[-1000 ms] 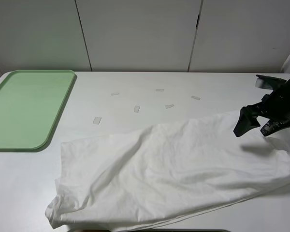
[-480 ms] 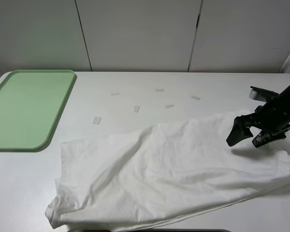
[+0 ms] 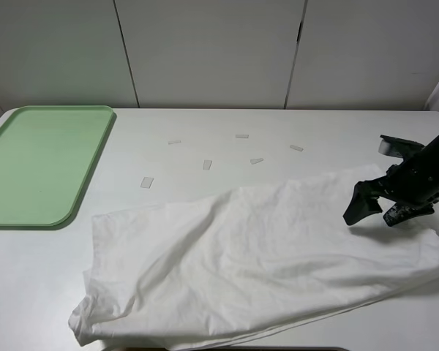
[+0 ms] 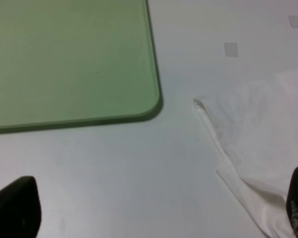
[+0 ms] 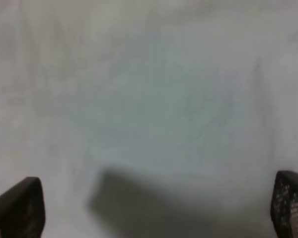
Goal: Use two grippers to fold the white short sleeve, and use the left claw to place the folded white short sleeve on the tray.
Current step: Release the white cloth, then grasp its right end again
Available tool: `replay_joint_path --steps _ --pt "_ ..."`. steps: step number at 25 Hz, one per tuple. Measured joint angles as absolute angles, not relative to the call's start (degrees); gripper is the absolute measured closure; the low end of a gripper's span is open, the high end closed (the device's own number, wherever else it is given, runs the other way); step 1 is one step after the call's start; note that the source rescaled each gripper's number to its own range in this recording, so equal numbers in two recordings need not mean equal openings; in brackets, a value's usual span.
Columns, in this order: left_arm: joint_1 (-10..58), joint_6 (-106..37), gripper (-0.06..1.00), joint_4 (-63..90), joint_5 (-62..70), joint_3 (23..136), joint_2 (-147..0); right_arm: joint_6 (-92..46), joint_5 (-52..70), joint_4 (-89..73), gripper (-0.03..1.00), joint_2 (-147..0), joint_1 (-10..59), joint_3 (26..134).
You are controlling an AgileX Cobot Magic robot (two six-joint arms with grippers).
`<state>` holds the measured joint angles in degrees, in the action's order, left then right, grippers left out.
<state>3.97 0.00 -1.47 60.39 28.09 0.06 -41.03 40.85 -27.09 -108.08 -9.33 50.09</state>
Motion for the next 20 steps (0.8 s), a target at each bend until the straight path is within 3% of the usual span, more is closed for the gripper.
replay_joint_path --steps 6,11,20 --pt "4.0 0.0 -0.05 -1.5 60.4 28.1 0.1 -38.1 40.8 -18.6 -0.03 -104.2 -9.5 50.1" --pt "4.0 0.0 -0.05 -1.5 60.4 28.1 0.1 -22.4 38.7 -4.6 -0.03 -102.6 -13.1 50.5" --pt "4.0 0.0 -0.05 -1.5 60.4 28.1 0.1 -22.9 36.0 -6.2 -0.03 -107.4 -15.1 50.5"
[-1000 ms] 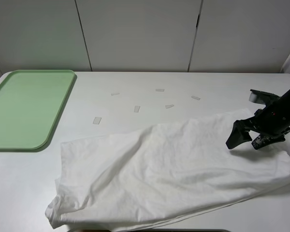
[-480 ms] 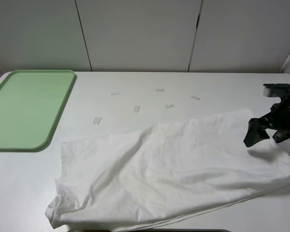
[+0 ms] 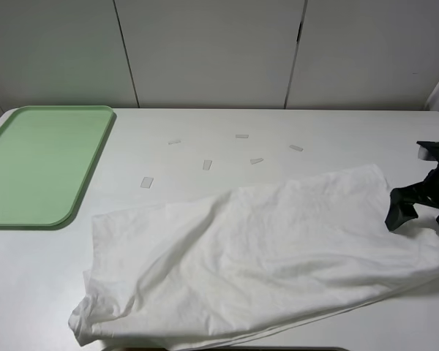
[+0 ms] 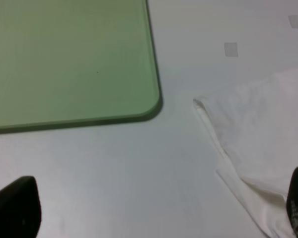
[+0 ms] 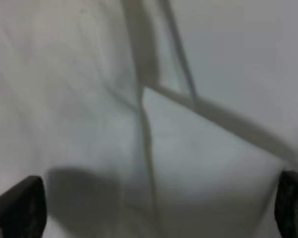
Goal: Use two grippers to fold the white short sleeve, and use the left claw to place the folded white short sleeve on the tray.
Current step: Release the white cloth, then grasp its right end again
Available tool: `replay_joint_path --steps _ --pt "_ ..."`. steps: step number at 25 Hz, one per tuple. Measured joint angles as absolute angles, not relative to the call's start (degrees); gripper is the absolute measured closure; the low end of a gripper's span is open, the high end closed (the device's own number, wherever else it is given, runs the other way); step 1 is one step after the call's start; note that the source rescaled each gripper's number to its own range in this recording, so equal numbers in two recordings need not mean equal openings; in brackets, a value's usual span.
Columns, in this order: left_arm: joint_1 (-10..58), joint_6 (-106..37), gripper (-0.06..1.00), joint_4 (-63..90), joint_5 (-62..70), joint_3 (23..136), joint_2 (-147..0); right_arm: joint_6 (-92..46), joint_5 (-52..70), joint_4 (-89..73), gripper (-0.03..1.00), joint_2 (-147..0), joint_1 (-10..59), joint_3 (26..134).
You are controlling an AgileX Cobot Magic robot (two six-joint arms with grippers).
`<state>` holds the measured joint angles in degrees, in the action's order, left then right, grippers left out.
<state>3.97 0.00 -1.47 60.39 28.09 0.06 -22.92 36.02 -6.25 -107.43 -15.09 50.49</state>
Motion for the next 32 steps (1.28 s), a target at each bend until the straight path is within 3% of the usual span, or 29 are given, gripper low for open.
replay_joint_path --steps 15,28,30,31,32 --pt "4.0 0.0 -0.05 -1.5 60.4 28.1 0.1 -41.3 40.0 -22.3 -0.03 -109.2 -15.1 50.7" --pt "4.0 0.0 -0.05 -1.5 60.4 28.1 0.1 -43.2 41.2 -24.1 -0.03 -109.7 -15.1 50.9" --pt "4.0 0.0 -0.05 -1.5 60.4 28.1 0.1 -43.2 39.8 -23.1 0.31 -110.4 -15.1 51.0" --pt "4.0 0.0 -0.05 -1.5 60.4 28.1 0.1 -43.2 39.2 -23.0 0.56 -110.7 -15.1 51.0" --pt "4.0 0.0 -0.05 -1.5 60.4 28.1 0.1 -43.2 39.0 -23.0 0.75 -111.1 -15.1 51.0"
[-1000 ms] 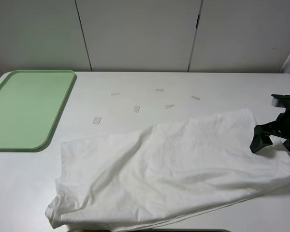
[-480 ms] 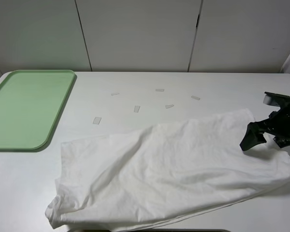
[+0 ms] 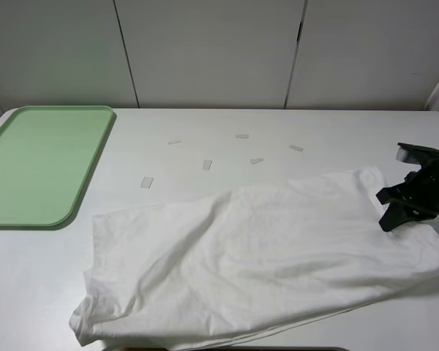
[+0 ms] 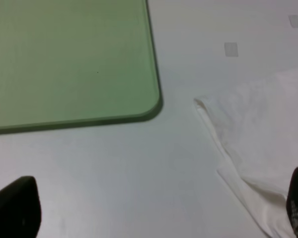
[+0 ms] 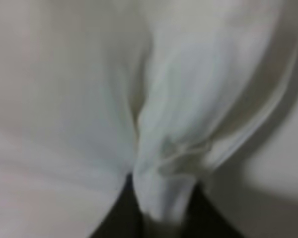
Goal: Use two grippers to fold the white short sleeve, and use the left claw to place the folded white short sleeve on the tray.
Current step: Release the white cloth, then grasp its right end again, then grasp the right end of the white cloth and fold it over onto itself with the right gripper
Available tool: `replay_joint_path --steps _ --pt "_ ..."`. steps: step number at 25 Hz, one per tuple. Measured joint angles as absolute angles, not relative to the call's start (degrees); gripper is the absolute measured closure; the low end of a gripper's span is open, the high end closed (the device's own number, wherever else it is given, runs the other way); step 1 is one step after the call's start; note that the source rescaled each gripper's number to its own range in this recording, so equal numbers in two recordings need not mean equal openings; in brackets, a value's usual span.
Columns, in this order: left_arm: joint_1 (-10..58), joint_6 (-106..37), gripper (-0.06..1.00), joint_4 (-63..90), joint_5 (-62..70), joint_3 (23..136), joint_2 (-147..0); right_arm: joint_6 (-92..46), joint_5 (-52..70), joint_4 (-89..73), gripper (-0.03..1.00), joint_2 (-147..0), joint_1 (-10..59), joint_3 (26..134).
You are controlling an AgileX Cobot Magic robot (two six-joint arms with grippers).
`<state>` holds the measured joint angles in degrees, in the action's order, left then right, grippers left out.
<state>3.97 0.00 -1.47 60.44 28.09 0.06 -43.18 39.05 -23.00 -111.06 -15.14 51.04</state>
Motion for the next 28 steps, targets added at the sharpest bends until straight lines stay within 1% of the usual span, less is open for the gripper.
replay_joint_path --steps 1,2,9,13,14,17,18,21,22,25,28 --pt "4.0 0.0 -0.05 -1.5 60.4 28.1 0.1 -42.9 39.1 -23.1 0.88 -111.2 -15.1 51.0" --pt "4.0 0.0 -0.05 -1.5 60.4 28.1 0.1 -41.8 38.8 -23.0 0.88 -111.2 -15.1 51.0" --pt "4.0 0.0 -0.05 -1.5 60.4 28.1 0.1 -36.2 38.2 -20.6 0.88 -110.8 -14.8 51.0" --pt "4.0 0.0 -0.05 -1.5 60.6 28.1 0.1 -26.3 36.7 -11.7 0.88 -108.3 -14.6 50.9" --pt "4.0 0.0 -0.05 -1.5 60.6 28.1 0.1 -26.3 36.7 -11.7 0.88 -108.3 -14.6 50.9" --pt "4.0 0.0 -0.05 -1.5 60.6 28.1 0.1 -13.8 35.3 -1.8 0.88 -104.7 -14.6 50.9" --pt "4.0 0.0 -0.05 -1.5 60.6 28.1 0.1 -5.4 34.6 3.5 0.88 -102.7 -14.6 50.9" --pt "4.0 0.0 -0.05 -1.5 60.6 28.1 0.1 5.6 34.6 10.2 0.88 -100.0 -14.6 50.9" --pt "4.0 0.0 -0.05 -1.5 60.6 28.1 0.1 5.6 34.6 10.2 0.88 -100.0 -14.6 50.9" --pt "4.0 0.0 -0.05 -1.5 60.6 28.1 0.1 11.1 36.4 13.4 0.88 -99.0 -14.0 50.9" --pt "4.0 0.0 -0.05 -1.5 60.6 28.1 0.1 12.8 39.7 14.4 0.88 -97.1 -10.0 50.8"
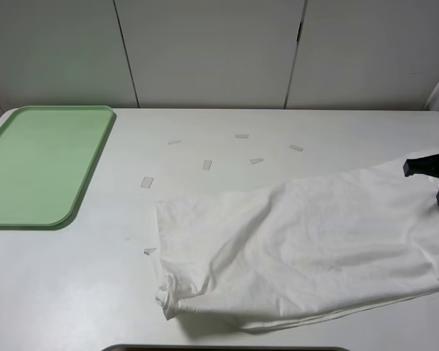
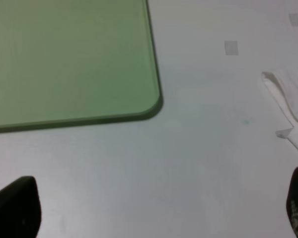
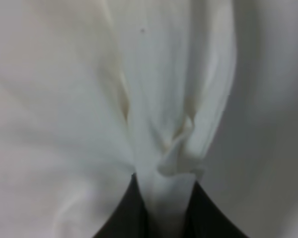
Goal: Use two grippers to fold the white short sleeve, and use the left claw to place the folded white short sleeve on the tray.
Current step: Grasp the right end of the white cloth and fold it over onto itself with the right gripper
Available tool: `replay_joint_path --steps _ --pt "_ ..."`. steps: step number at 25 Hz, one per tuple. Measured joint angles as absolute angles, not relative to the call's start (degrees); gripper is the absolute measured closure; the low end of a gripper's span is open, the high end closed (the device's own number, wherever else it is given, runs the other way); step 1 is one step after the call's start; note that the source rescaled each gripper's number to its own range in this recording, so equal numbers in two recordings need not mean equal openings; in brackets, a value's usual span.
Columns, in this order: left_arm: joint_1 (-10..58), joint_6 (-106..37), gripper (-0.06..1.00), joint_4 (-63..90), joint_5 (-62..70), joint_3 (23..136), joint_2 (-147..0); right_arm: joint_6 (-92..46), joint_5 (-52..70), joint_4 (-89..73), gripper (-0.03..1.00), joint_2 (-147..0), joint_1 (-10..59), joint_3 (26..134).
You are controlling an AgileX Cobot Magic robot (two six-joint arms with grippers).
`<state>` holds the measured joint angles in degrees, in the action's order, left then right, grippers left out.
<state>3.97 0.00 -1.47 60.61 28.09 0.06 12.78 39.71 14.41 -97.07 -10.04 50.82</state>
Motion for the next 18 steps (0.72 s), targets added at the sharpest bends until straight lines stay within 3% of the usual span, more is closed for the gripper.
replay_joint_path --steps 9,18 --pt "4.0 0.0 -0.05 -1.5 60.6 28.1 0.1 14.0 47.0 10.4 0.88 -93.9 5.0 50.8" --pt "4.0 0.0 -0.05 -1.5 60.6 28.1 0.1 15.9 46.3 4.1 0.88 -94.2 12.9 50.8"
